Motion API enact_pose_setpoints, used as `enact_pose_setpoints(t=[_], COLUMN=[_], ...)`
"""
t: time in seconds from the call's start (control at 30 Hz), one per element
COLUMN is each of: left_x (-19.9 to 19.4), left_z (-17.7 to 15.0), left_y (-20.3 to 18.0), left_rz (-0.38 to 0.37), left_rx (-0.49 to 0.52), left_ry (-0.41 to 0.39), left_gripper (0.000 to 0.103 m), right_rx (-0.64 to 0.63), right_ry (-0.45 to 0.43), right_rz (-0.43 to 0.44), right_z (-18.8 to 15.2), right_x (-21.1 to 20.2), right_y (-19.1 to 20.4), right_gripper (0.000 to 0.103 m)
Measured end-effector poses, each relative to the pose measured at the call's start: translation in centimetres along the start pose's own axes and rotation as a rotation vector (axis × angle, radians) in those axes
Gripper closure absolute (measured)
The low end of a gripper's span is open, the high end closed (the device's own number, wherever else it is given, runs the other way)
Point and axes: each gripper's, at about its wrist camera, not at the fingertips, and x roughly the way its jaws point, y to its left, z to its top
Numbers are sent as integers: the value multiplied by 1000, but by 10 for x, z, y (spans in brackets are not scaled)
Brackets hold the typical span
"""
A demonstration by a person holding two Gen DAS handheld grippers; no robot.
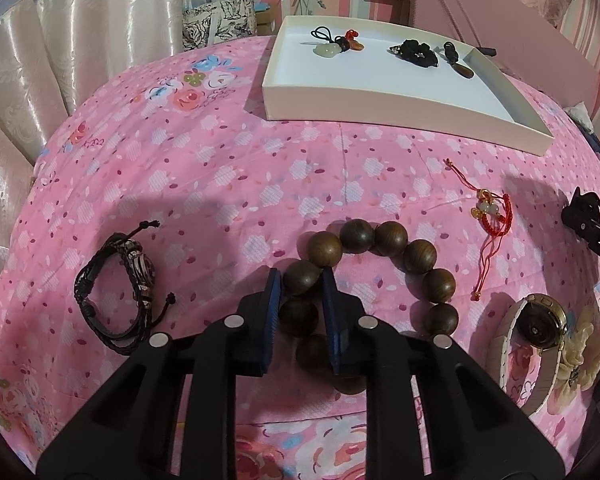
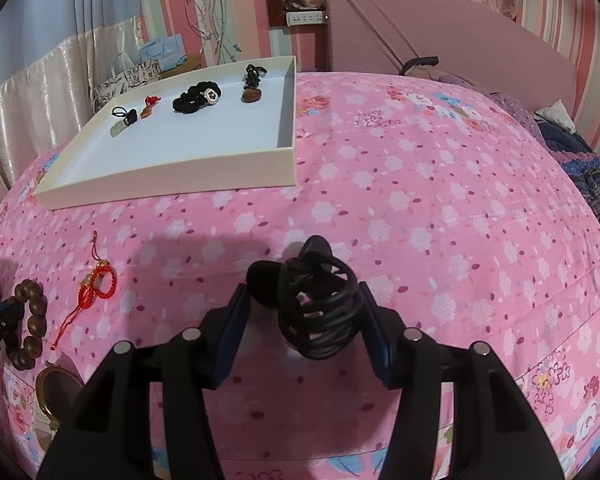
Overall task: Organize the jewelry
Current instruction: 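Grasp the black claw clip with the right tool while the left tool grasps the wooden bead bracelet, then carry the claw clip and bead bracelet into the tray and open both tools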
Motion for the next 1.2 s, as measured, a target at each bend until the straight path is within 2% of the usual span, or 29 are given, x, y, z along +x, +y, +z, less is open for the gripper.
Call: enact_pose_setpoints(t=[0.57, 0.9, 1.0, 1.2], left_x=[-1, -14, -22, -37], left_z=[1, 17, 23, 38], left_y=[-5, -12, -20, -37], left_rz=[-5, -82, -69, -89], left_rx=[18, 13, 46, 107], left_ry=[-39, -140, -192, -284], left_gripper=[85, 85, 86, 86], right_rx=[-43, -101, -93, -97], right_ry=[-34, -132, -133, -167], right_rz=[24, 1, 25, 47], right_z=[-1, 15, 21, 44], right_x=[-8, -29, -33, -45], right_y=[10, 23, 27, 33], right_gripper=[50, 50, 50, 50])
